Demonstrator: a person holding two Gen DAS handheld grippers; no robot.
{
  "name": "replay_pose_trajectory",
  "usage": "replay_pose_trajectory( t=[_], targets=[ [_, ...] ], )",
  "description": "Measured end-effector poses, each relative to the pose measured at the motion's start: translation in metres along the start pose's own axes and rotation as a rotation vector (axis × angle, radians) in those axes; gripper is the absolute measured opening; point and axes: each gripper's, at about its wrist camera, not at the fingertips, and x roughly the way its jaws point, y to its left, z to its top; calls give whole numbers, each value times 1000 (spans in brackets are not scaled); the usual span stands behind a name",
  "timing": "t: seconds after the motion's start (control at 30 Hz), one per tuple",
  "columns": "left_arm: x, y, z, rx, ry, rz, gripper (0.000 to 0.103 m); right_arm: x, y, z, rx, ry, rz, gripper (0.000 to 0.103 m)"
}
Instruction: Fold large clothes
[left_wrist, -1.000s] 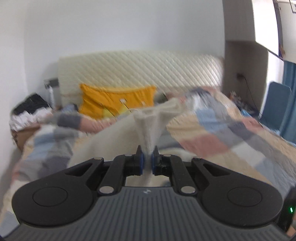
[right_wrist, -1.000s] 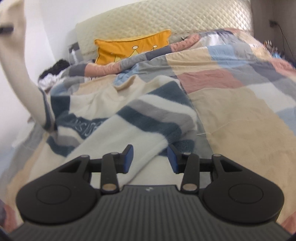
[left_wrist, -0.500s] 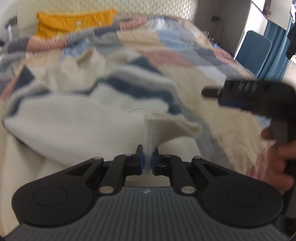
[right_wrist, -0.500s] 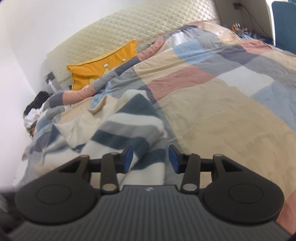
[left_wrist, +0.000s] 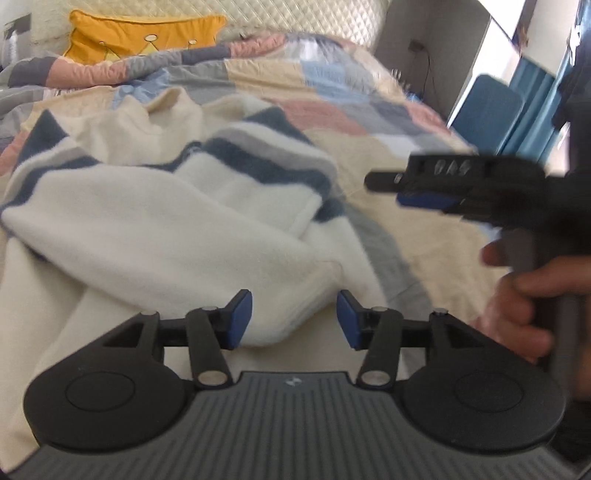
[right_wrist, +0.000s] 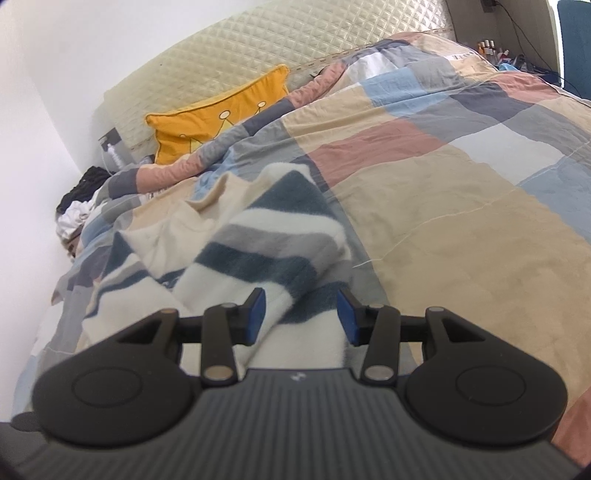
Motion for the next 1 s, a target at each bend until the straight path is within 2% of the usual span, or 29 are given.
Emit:
replay_pose_trajectory(
  t=[0.07, 0.2, 0.33, 0.43, 0.63, 0.7, 0.8, 1.0],
  targets=[
    [-13, 12, 2, -62, -16, -9, 57, 2, 3, -1, -7, 13, 5, 46],
    [-25, 35, 11, -115, -49, 58, 57, 8, 13, -5, -22, 50, 56, 46],
    [-20, 69, 25, -235, -41, 76, 57, 11, 28, -11, -73, 89, 109, 46],
    [-13, 90, 36, -273, -63, 133, 57, 13, 35, -14, -89, 117, 159, 46],
    [1, 122, 45, -311, -89, 193, 57, 19, 61, -27, -214, 158, 230, 43],
    [3, 129, 42, -327, -92, 190, 57, 20, 70, -32, -258, 169, 238, 32],
    [9, 133, 36, -322, -84, 200, 57, 25, 74, -36, -281, 190, 230, 22],
    [24, 129, 32, -288, -46, 252, 57, 47, 75, -47, -309, 281, 176, 20]
  ],
)
